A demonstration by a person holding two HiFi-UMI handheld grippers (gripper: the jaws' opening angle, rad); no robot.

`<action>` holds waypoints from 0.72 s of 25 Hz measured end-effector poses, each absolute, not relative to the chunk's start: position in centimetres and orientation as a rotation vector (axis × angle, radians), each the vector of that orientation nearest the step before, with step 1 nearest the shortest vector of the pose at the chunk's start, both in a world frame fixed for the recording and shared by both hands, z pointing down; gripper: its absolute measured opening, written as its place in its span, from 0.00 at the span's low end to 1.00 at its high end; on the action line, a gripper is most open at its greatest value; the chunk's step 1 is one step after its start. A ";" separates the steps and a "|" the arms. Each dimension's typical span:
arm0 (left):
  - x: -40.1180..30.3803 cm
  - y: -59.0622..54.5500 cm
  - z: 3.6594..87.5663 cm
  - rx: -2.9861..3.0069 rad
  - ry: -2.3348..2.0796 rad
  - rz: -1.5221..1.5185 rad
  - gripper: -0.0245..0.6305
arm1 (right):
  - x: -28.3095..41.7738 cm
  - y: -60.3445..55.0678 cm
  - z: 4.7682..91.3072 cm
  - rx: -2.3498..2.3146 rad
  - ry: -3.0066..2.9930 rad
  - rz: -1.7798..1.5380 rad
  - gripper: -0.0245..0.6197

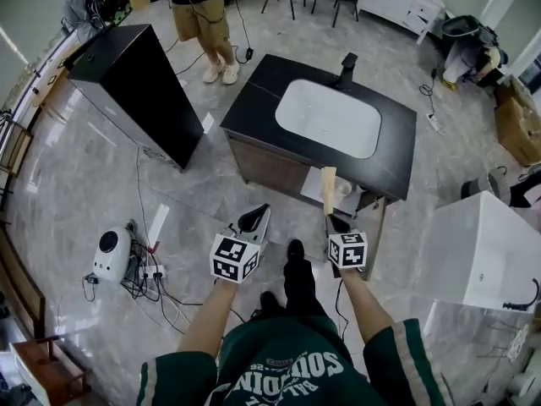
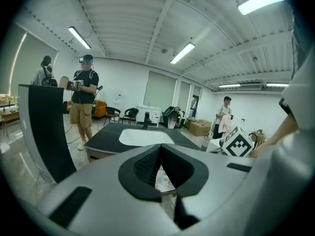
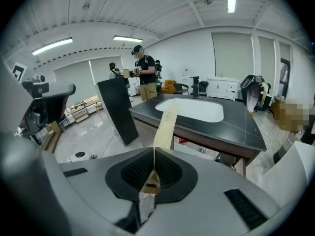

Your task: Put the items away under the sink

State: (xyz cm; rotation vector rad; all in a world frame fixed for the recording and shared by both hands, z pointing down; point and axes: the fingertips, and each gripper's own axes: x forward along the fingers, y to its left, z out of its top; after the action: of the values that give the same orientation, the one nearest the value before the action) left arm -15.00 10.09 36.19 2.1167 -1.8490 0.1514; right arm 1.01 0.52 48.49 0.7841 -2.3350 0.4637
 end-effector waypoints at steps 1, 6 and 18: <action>-15.0 9.9 36.5 2.118 -1.844 0.153 0.05 | 0.9 0.6 48.8 0.777 -2.332 0.466 0.11; -15.2 8.3 37.3 2.147 -1.813 0.192 0.06 | 0.0 0.3 49.4 0.740 -2.342 0.474 0.11; -17.1 1.7 50.0 2.170 -1.790 0.171 0.05 | -2.0 -2.9 63.2 0.636 -2.306 0.527 0.11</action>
State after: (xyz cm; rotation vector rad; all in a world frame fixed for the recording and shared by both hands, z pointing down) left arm -17.13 1.67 49.99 2.1702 -1.7903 0.1715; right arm -2.02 -2.95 63.17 0.6363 -2.3055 0.5269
